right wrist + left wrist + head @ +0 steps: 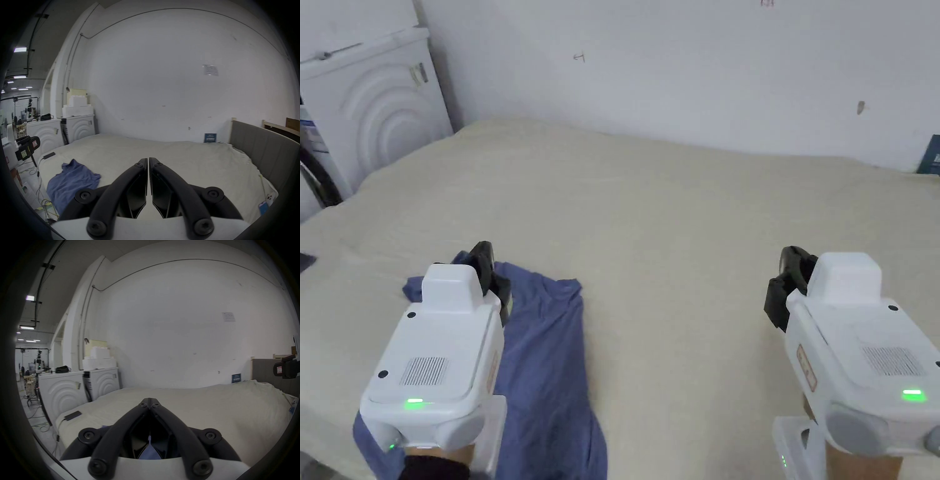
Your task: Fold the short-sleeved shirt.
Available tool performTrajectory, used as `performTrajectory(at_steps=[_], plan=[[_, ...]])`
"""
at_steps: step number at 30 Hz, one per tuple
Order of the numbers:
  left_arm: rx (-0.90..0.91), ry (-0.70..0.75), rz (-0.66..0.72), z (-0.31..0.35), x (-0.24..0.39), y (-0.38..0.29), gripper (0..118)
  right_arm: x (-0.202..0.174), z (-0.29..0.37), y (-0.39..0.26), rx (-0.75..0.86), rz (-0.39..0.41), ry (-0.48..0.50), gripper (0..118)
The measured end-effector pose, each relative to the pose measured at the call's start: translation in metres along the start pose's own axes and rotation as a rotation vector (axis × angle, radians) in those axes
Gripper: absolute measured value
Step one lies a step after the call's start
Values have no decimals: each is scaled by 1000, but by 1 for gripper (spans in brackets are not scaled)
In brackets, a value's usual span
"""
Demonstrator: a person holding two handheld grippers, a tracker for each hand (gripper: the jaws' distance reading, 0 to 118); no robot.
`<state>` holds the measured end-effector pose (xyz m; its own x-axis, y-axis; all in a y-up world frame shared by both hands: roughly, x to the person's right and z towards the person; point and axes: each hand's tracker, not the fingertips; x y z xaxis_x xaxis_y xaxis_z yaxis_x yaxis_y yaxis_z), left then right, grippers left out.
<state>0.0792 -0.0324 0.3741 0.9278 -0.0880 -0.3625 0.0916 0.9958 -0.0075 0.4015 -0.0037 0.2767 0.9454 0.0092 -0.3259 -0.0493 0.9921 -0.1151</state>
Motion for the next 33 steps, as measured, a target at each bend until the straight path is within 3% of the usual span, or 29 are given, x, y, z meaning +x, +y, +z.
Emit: performTrajectory(at_steps=[8, 16, 26, 33], plan=[[-20, 166, -28, 31, -77, -2, 0, -71, -24, -2, -5, -5, 157, 2], [-41, 259, -39, 58, -119, -6, 0, -116, -30, -9, -19, -2, 255, 2], [-59, 280, -19, 61, -130, -12, 0, -125, -29, -9, -25, 6, 279, 2], [-88, 216, -7, 41, -123, -16, 0, -117, -36, -7, -26, 15, 258, 2]])
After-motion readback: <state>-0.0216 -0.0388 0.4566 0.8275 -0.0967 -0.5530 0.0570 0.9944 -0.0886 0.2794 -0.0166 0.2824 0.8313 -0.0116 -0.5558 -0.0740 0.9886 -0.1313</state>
